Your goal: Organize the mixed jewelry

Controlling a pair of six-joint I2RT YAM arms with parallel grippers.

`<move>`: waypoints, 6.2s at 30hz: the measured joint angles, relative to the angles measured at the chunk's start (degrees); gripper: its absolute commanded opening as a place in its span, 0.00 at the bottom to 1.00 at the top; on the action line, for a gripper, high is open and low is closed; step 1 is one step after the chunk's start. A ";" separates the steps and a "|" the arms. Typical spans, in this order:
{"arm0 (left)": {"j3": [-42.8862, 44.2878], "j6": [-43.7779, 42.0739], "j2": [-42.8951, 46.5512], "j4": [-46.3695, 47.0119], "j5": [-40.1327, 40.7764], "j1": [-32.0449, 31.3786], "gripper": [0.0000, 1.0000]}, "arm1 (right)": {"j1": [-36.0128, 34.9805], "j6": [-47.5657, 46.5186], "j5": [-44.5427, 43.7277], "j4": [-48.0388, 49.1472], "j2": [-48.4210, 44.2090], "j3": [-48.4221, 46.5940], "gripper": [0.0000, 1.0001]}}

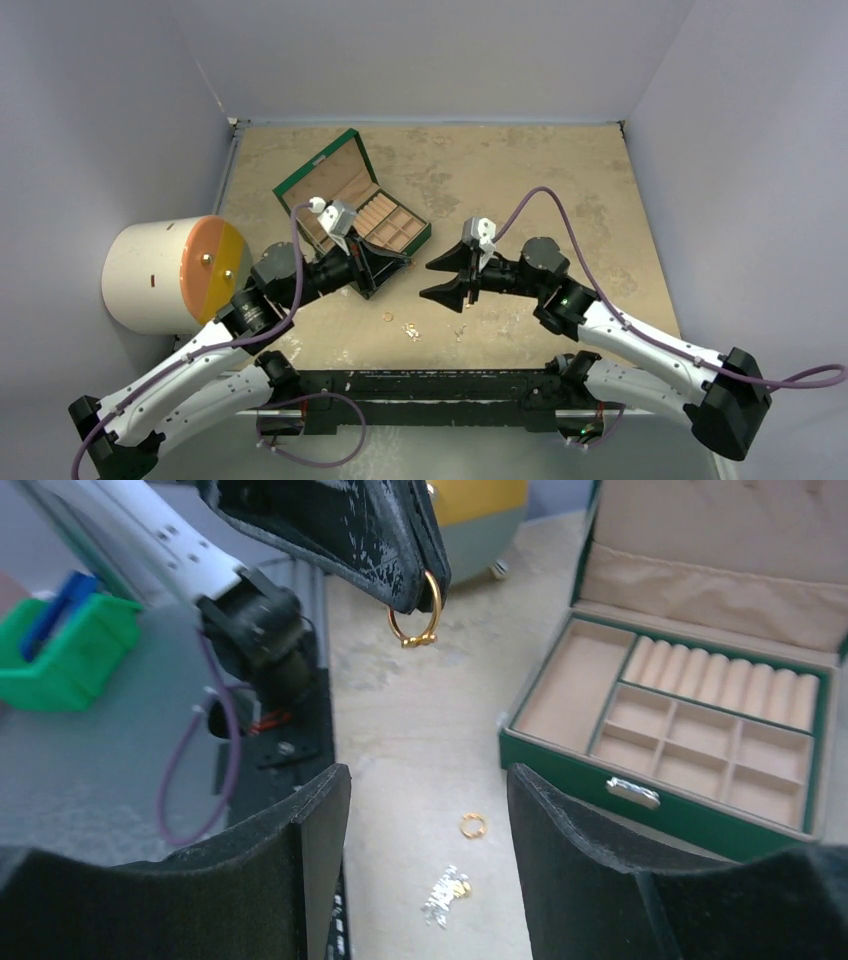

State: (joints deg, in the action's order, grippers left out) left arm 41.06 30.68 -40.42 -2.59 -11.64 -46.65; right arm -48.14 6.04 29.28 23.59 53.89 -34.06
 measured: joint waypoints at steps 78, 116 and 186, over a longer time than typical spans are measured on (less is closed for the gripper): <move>-5.33 9.20 2.40 17.55 -5.55 0.00 0.00 | 2.58 45.05 1.22 53.44 11.21 6.45 0.26; -2.47 5.27 6.16 3.34 9.60 0.00 0.65 | 2.78 32.54 -2.23 24.79 7.87 -2.84 0.00; 7.34 -2.78 13.25 -28.50 59.87 0.09 0.68 | -0.50 -10.62 -31.74 -30.12 73.99 -69.53 0.00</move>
State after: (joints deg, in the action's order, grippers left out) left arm 48.40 27.90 -27.18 -31.09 48.23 -46.57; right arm -48.64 -4.58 -2.46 -6.52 127.87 -103.59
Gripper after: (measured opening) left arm 0.680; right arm 0.030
